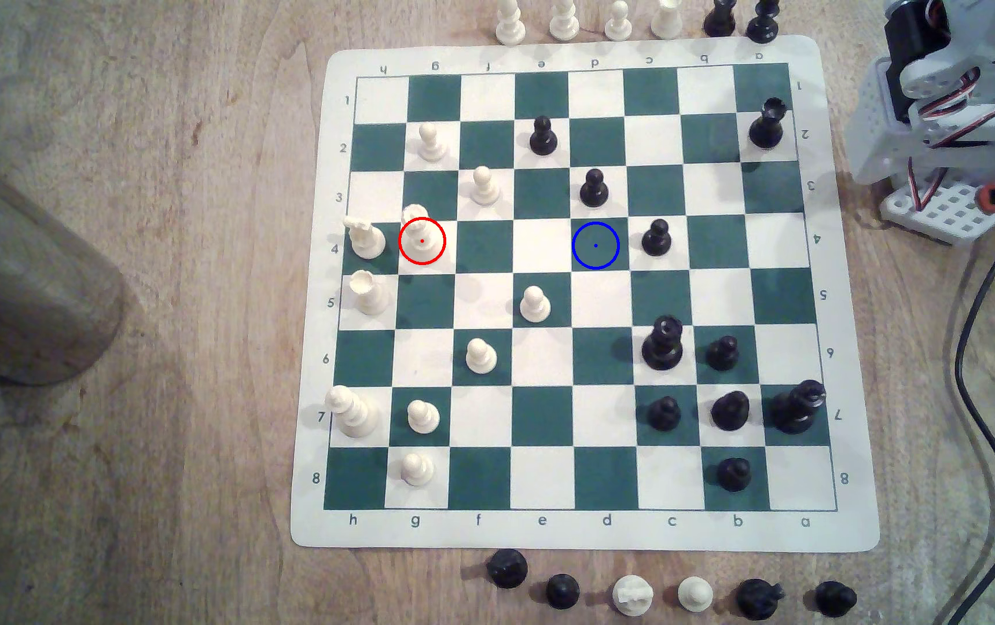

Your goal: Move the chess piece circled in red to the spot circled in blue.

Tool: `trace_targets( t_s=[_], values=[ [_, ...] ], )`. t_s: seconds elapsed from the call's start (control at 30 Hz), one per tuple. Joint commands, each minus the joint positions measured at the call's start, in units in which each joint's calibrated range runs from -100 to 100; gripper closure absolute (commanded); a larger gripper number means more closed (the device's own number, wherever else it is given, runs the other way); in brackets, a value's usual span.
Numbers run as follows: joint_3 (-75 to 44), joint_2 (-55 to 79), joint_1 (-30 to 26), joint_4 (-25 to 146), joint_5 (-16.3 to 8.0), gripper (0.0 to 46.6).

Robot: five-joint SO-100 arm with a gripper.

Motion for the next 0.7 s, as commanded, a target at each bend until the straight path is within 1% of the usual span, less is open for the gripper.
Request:
trace_targets(
  t_s=[0.0, 0.2, 0.23, 0.3, 0.33, 0.6, 0.67],
  values=[
    [1.2, 0.1, 0.5, -1.1, 0.1, 46.4],
    [1.2, 0.1, 0.4, -1.1, 0.1, 46.4],
    [1.2, 0.1, 1.1, -1.1, 0.1, 46.4],
    [1.2, 0.0, 4.9, -1.1, 0.1, 46.4],
    [1.2, 0.0, 5.2, -1.1, 0.1, 46.4],
    [1.2, 0.0, 5.1, -0.9, 0.1, 46.4],
    [1.2, 0.0, 3.6, 2.3, 0.1, 46.4]
  ],
)
